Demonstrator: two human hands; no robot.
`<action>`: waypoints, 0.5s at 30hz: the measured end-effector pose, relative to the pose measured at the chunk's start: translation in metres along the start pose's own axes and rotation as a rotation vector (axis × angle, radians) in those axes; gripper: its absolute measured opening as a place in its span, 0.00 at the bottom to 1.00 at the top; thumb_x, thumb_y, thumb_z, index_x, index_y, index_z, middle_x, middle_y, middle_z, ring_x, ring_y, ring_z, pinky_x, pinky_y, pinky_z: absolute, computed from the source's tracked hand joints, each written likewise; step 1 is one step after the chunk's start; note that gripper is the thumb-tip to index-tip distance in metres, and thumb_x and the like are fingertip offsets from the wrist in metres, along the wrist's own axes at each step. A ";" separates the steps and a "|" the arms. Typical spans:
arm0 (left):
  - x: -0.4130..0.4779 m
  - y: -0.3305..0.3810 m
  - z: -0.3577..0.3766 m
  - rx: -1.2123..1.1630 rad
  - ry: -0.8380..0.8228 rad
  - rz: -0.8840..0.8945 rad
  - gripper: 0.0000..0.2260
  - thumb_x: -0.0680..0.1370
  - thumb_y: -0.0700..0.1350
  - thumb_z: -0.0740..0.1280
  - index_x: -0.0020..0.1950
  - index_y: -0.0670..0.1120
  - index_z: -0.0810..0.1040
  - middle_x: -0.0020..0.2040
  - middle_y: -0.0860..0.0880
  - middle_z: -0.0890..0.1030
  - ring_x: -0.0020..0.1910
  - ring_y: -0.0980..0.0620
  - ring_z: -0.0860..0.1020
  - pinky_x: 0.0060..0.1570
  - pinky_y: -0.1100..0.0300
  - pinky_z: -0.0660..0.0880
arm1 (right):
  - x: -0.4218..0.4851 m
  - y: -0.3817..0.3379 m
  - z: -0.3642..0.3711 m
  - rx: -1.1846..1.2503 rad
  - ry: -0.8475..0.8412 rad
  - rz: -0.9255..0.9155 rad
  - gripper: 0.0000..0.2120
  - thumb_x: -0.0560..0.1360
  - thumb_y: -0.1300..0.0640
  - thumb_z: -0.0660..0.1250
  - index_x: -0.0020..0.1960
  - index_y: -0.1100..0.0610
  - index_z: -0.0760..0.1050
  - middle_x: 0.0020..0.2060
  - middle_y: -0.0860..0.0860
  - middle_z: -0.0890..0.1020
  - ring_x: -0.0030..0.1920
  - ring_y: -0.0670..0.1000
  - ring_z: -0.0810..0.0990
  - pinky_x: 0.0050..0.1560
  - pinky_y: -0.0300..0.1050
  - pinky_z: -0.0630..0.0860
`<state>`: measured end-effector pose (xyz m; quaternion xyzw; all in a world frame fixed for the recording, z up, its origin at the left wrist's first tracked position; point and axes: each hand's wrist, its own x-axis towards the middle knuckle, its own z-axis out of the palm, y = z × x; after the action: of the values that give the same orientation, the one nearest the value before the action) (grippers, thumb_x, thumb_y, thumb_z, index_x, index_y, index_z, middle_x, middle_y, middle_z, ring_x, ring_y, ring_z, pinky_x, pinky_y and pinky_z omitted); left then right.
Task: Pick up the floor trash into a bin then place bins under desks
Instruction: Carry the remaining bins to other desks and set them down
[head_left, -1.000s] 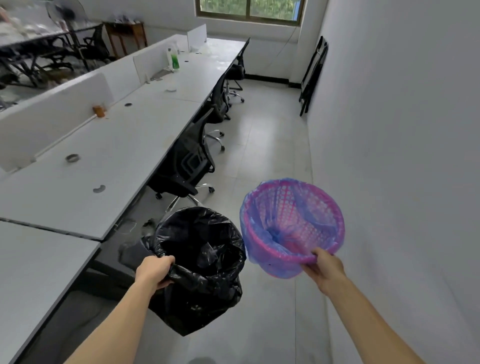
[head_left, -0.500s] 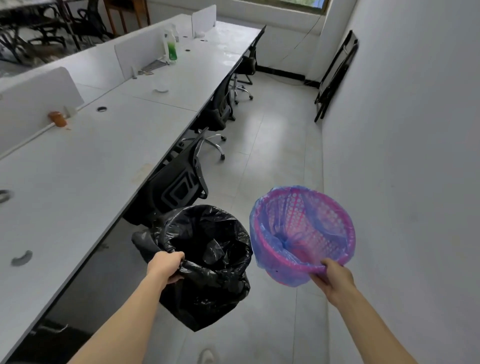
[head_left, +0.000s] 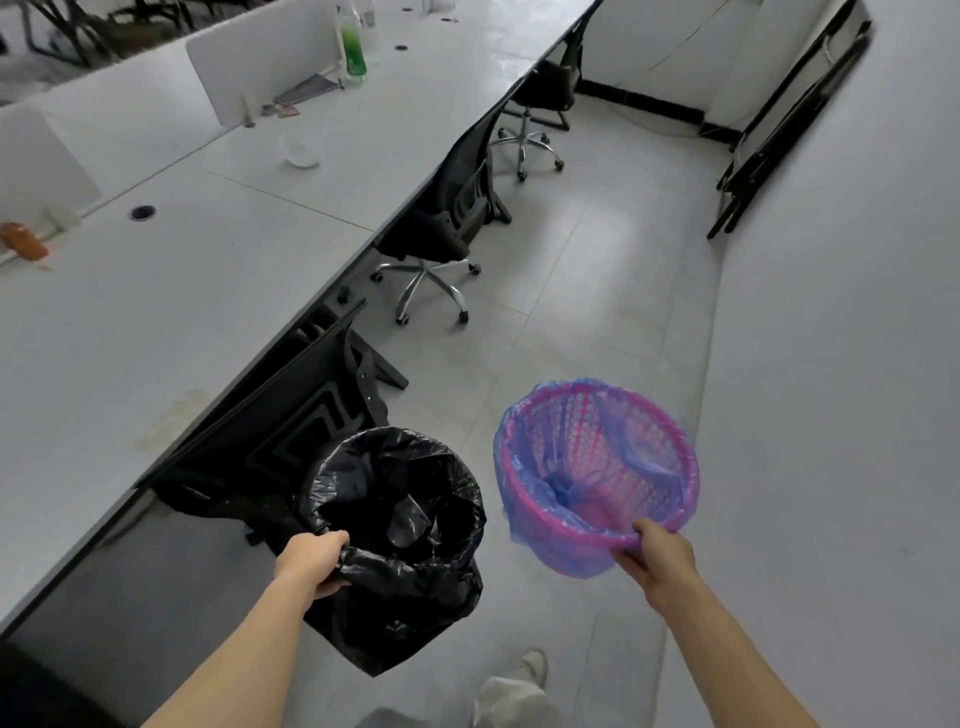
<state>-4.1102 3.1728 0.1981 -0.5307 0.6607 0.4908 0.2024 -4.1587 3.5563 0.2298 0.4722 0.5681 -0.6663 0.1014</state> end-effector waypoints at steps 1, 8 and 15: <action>0.003 0.013 0.012 -0.015 0.016 -0.025 0.07 0.75 0.42 0.69 0.47 0.38 0.78 0.47 0.40 0.81 0.40 0.42 0.84 0.45 0.47 0.84 | 0.019 -0.021 0.010 -0.028 -0.016 -0.005 0.12 0.76 0.69 0.60 0.58 0.63 0.72 0.51 0.61 0.80 0.41 0.56 0.80 0.28 0.45 0.81; 0.029 0.085 0.078 -0.187 0.074 -0.185 0.09 0.76 0.43 0.68 0.48 0.38 0.79 0.46 0.40 0.83 0.35 0.42 0.85 0.34 0.54 0.81 | 0.127 -0.140 0.109 -0.225 -0.143 -0.041 0.15 0.76 0.69 0.60 0.62 0.64 0.72 0.50 0.61 0.79 0.40 0.55 0.80 0.25 0.45 0.81; 0.087 0.167 0.140 -0.300 0.092 -0.322 0.06 0.77 0.44 0.67 0.47 0.41 0.76 0.45 0.44 0.80 0.35 0.44 0.86 0.38 0.55 0.82 | 0.223 -0.194 0.229 -0.425 -0.219 0.033 0.10 0.77 0.69 0.58 0.58 0.63 0.69 0.48 0.61 0.78 0.39 0.53 0.78 0.24 0.44 0.80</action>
<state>-4.3268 3.2424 0.1415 -0.6752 0.4956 0.5204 0.1666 -4.5260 3.5151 0.1715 0.3744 0.6733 -0.5772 0.2707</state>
